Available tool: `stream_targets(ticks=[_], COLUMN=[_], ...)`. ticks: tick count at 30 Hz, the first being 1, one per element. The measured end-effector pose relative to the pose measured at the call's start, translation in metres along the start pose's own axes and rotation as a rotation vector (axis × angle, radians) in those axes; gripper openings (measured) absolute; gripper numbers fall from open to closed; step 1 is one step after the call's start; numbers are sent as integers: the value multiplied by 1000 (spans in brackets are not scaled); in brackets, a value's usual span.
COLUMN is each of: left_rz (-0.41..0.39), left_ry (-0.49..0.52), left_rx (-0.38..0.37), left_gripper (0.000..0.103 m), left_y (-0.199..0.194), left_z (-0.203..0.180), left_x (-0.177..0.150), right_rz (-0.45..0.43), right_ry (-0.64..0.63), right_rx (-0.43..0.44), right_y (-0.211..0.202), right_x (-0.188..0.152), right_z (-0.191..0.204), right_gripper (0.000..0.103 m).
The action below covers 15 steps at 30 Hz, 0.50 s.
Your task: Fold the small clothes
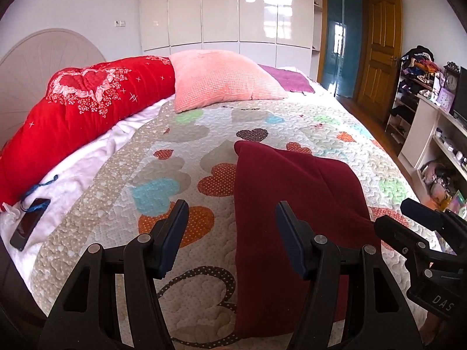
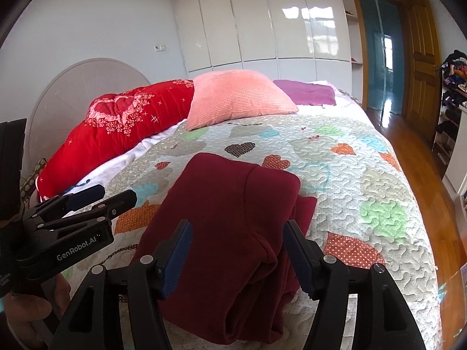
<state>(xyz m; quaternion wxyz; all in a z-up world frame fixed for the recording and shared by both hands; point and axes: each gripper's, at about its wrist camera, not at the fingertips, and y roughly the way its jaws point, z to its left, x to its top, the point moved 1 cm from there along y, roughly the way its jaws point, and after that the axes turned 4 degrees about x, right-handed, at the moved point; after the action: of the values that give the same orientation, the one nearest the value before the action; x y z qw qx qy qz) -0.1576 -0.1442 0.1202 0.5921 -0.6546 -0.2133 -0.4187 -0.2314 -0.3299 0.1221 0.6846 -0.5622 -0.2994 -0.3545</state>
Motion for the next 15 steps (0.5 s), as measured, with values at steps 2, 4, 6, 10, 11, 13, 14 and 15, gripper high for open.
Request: stream_targets(ticks=[2,4,6,10,11,13,14,15], left_rz=[0,2,1,3,4,4,4,4], left_ry=[2,4,5,9,10,10,10,10], left_rx=[3,6,5,6,7,8,8,8], left_gripper=[62,62,62,62,62,62,62,62], left_y=[0,1,1,2,3,3,4,4], left_z=[0,0,0,-1,-1,-1,0,0], left_x=[0,0,0,0,0,0,0,0], right_rz=[2,6,7,14,15,18,21,23], right_ry=[-1,-1,4,4,4,3,2,1], right_rx=[0,-3,0,0,1,3,4,5], right_y=[1,2,3,6,7,8,9,10], right_x=[0,0,0,0,0,0,1,1], right_z=[0,-1,-2,-2,-2,-2,-2,-2], right_gripper=[63,63,63,64,64,64,64,64])
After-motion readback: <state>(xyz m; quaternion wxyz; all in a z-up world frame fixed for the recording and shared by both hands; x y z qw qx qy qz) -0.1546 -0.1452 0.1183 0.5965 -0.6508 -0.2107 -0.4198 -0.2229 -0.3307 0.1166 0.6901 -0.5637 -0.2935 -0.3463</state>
